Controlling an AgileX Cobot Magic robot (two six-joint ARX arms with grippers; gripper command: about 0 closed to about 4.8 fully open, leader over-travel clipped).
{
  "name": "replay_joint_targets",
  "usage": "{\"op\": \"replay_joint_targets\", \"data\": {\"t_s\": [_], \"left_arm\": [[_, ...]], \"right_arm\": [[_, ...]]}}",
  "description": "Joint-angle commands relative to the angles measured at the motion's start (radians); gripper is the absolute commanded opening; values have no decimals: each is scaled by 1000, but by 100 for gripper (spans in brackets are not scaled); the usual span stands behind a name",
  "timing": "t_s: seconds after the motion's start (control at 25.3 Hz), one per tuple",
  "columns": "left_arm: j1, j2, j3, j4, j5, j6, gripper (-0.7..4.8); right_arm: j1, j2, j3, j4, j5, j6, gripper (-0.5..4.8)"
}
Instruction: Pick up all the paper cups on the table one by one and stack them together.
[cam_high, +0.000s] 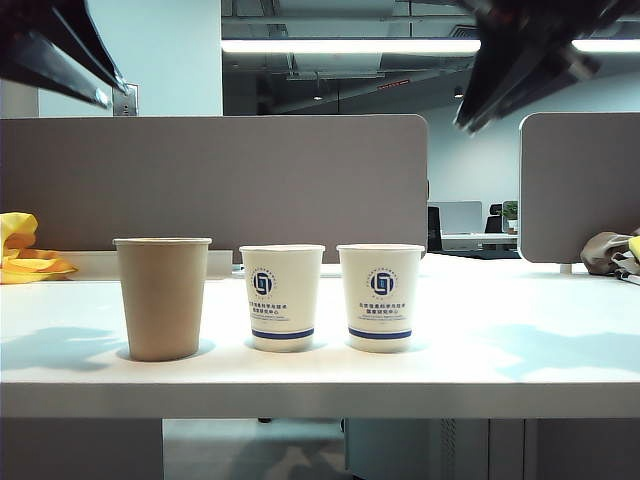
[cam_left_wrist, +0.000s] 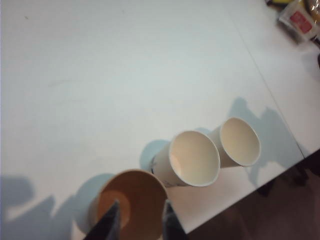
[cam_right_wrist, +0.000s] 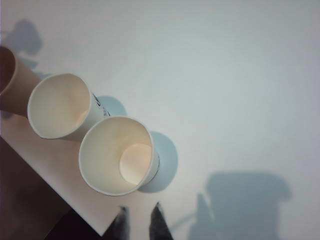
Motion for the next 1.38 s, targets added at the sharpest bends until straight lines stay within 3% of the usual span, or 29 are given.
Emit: {"op": "replay_joint_targets", "data": {"t_s": [0.04, 0.12, 0.55, 0.83, 1.38], "left_arm": [[-10, 2, 6, 6, -23, 7, 108], [-10, 2, 6, -1, -35, 6, 108], [-8, 142, 5, -167, -42, 9, 122], [-8, 183, 6, -163, -87, 16, 122], [-15, 270, 6, -164, -55, 34, 121]], "right_arm": [[28, 32, 5, 30, -4, -2, 80], [33, 50, 4, 36, -3, -2, 113], [33, 140, 3, 32, -15, 33, 113], [33, 191, 2, 26, -22, 33, 113], [62, 271, 3, 66, -63, 41, 113]]}}
